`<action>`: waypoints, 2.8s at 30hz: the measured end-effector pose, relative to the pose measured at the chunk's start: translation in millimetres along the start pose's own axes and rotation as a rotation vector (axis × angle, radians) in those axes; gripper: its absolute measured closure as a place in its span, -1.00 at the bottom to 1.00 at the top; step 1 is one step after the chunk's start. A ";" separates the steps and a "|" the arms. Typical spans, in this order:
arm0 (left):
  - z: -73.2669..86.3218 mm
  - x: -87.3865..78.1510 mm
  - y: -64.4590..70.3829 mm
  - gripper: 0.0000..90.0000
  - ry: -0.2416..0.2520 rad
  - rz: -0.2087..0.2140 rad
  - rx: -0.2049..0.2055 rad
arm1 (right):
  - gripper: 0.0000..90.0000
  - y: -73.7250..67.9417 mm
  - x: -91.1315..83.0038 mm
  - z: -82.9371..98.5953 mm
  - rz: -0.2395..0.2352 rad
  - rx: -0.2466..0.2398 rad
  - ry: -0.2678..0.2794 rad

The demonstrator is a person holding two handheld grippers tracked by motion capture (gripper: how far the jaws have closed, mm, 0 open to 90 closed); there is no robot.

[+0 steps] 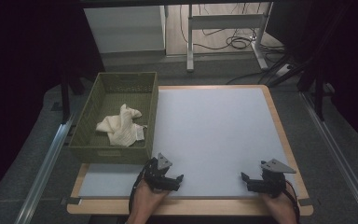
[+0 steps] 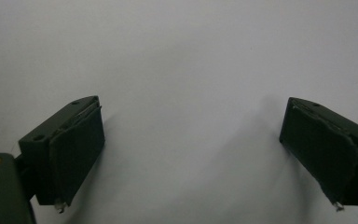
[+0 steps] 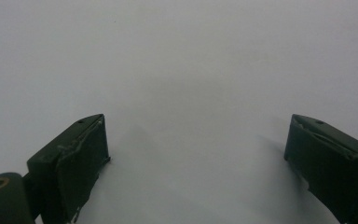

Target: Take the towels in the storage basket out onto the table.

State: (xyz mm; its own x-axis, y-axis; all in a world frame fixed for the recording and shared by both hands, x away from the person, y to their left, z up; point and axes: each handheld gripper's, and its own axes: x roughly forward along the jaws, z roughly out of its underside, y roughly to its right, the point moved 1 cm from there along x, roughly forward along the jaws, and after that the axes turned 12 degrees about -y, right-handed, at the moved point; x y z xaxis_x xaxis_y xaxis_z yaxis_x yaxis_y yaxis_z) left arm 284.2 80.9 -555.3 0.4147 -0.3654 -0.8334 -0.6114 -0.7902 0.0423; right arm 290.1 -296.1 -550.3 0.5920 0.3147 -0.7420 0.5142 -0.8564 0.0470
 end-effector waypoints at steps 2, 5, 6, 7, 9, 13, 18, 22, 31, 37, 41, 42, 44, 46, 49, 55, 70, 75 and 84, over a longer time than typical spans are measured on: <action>-0.3 0.1 -1.1 -0.88 -0.002 0.003 0.009 | -0.86 0.0 0.0 0.0 0.000 0.000 0.000; 0.3 1.3 -3.3 -0.90 0.013 0.013 0.031 | -0.86 0.1 0.0 0.0 -0.001 0.000 0.000; 0.4 1.4 -3.5 -0.90 0.016 0.017 0.026 | -0.86 0.0 0.1 0.0 -0.001 0.001 0.001; 0.4 1.4 -3.5 -0.90 0.016 0.017 0.026 | -0.86 0.0 0.1 0.0 -0.001 0.001 0.001; 0.2 1.3 -3.4 -0.90 0.014 0.016 0.028 | -0.86 0.1 0.2 0.0 -0.001 0.000 0.002; -1.8 -0.5 -2.8 -0.85 0.001 0.044 0.049 | -0.86 0.1 0.2 0.0 -0.001 0.001 0.002; -9.0 -6.5 1.5 -0.84 0.015 0.061 0.073 | -0.86 0.3 0.2 0.0 0.000 -0.001 0.002; -15.9 -11.4 4.9 -0.87 0.023 0.064 0.091 | -0.86 0.3 0.2 0.1 -0.001 -0.001 0.003; -34.4 -19.6 11.6 -0.87 0.029 0.110 0.142 | -0.86 0.7 0.2 0.4 -0.004 -0.003 0.005; -42.4 -21.0 10.8 -0.86 0.032 0.140 0.146 | -0.86 0.8 0.2 0.5 -0.005 -0.003 0.006; -48.9 -23.5 10.5 -0.87 0.031 0.146 0.152 | -0.86 0.8 0.1 0.5 -0.004 -0.003 0.005; -52.8 -25.6 10.3 -0.86 0.033 0.155 0.155 | -0.86 0.8 0.1 0.5 -0.004 -0.003 0.005; -56.6 -28.2 9.6 -0.86 0.036 0.163 0.158 | -0.86 0.8 0.1 0.5 -0.004 -0.003 0.006; -60.3 -31.1 9.0 -0.86 0.036 0.172 0.160 | -0.86 0.8 0.1 0.5 -0.004 -0.003 0.006; -65.7 -35.6 8.0 -0.86 0.040 0.172 0.168 | -0.86 0.9 0.1 0.5 -0.004 -0.004 0.006; -78.5 -44.5 5.0 -0.88 0.037 0.183 0.174 | -0.86 0.9 0.0 0.5 -0.006 -0.003 0.006; -111.2 -69.8 -8.1 -0.90 0.029 0.176 0.191 | -0.86 1.1 0.2 0.7 -0.006 -0.003 0.009; -120.4 -76.7 -17.3 -0.90 0.032 0.157 0.185 | -0.86 1.1 0.2 0.7 -0.007 -0.003 0.008; -132.8 -88.7 -42.7 -0.91 0.027 0.103 0.169 | -0.86 1.1 0.2 0.7 -0.007 -0.003 0.009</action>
State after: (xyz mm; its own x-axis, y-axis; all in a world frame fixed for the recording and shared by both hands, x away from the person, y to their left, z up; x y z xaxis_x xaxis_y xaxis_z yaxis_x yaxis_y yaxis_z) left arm 363.0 81.7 -410.0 0.3608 -0.4551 -0.8141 -0.7550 -0.6549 0.0315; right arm 290.3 -297.3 -550.9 0.5938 0.3241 -0.7365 0.5202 -0.8529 0.0441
